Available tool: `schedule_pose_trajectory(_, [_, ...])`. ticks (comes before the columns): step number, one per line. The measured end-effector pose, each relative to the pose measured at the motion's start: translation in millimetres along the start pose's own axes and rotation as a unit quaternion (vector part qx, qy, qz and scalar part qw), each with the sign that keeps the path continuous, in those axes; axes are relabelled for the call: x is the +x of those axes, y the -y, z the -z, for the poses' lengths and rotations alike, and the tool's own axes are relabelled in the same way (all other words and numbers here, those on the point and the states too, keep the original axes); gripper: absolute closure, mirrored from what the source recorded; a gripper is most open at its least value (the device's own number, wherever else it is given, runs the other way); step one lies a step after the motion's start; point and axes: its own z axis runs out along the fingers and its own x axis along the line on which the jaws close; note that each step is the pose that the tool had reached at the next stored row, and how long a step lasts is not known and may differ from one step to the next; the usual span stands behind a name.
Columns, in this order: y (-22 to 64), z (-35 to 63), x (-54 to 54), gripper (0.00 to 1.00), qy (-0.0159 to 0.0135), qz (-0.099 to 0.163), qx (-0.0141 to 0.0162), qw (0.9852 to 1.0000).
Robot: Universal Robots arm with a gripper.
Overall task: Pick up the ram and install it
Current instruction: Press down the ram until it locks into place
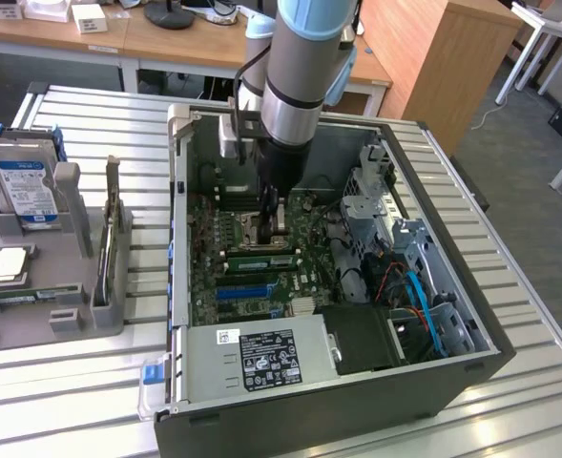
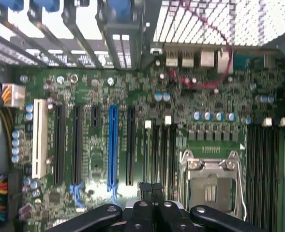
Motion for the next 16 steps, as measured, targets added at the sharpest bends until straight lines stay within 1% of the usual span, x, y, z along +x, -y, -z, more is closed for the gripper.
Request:
schedule_pose_trajectory(5, [12.3, 0.2, 0.1, 0.89, 0.0000, 0.000, -0.0001, 1.0000])
schedule_pose_trajectory(8, [17.7, 0.4, 0.1, 0.89, 0.0000, 0.000, -0.0002, 1.0000])
schedule_pose_trajectory(12, [17.8, 0.4, 0.0, 0.89, 0.0000, 0.000, -0.0002, 1.0000])
schedule_pose_trajectory(16, [17.7, 4.3, -0.1, 0.89, -0.0001, 0.000, -0.0002, 1.0000])
